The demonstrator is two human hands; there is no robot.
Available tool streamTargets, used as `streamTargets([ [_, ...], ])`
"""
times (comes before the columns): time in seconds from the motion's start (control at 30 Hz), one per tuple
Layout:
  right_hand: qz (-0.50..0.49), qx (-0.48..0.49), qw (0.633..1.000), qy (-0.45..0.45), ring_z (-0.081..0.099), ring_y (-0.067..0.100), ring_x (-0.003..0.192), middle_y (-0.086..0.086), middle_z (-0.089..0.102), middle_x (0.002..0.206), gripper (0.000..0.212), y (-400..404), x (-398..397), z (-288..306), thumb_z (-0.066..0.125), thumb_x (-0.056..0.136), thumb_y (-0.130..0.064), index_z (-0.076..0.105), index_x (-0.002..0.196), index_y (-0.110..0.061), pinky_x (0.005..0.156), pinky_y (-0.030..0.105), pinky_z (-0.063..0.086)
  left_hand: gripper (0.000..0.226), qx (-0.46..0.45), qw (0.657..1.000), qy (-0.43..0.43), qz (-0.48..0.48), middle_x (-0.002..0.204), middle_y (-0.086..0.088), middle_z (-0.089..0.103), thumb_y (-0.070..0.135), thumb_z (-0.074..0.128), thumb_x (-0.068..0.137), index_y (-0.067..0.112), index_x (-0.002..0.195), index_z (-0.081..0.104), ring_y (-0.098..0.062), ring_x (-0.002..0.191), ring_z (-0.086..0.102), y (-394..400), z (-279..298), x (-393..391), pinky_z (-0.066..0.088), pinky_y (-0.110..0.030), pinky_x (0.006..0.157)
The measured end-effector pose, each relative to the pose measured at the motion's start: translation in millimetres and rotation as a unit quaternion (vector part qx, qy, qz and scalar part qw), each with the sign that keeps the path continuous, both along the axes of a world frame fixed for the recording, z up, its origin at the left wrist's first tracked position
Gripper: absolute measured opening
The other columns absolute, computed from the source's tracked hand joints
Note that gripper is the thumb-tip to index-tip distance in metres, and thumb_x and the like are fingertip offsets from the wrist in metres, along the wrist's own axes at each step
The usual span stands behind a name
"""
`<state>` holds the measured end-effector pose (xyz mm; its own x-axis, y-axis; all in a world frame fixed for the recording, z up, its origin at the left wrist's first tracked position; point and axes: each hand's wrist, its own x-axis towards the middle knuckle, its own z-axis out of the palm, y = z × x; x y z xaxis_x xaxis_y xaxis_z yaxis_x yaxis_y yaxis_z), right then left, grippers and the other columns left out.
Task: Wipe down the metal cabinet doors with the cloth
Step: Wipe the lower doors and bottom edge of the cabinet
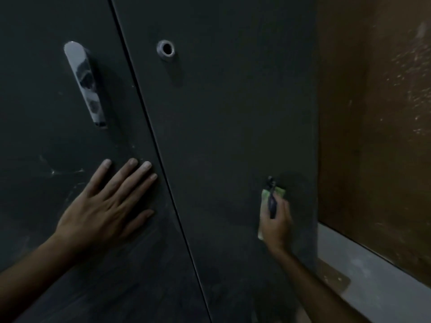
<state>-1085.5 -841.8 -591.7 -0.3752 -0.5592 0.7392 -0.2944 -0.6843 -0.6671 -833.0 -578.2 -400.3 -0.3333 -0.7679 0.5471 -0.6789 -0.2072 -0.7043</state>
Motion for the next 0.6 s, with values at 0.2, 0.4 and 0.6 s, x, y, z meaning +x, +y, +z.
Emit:
streamTargets([
  [0.2,-0.031,0.095,0.971,-0.218,0.062,0.038,0.097,0.024,0.067,0.105,0.03,-41.9,11.7,91.5,0.056,0.098,-0.018,0.069,0.118,0.001,0.086,0.037,0.045,0.074,-0.032,0.998,-0.043,-0.02,0.171,-0.014,0.026,0.055,0.042,0.104,0.01,0.162,0.034,-0.033,0.157,0.028,0.7,-3.3,0.3,0.022,-0.06,0.127],
  [0.4,0.097,-0.065,0.983,0.14,0.068,0.031,0.076,0.007,0.067,0.097,0.023,73.4,46.1,-29.9,0.058,0.098,-0.032,0.061,0.121,-0.03,0.063,0.034,0.055,0.072,-0.042,0.998,-0.044,-0.026,0.171,-0.013,0.025,0.055,0.039,0.106,0.01,0.162,0.033,-0.033,0.158,0.026,-1.0,-3.4,2.2,0.02,-0.06,0.127],
  [0.6,0.05,0.028,0.989,-0.137,0.065,0.028,0.092,0.012,0.067,0.102,0.022,70.3,76.8,85.6,0.06,0.099,-0.02,0.065,0.117,-0.009,0.078,0.035,0.05,0.072,-0.044,0.997,-0.051,-0.028,0.172,-0.013,0.024,0.055,0.039,0.106,0.01,0.162,0.033,-0.033,0.158,0.024,-2.6,-3.7,2.2,0.02,-0.06,0.127],
])
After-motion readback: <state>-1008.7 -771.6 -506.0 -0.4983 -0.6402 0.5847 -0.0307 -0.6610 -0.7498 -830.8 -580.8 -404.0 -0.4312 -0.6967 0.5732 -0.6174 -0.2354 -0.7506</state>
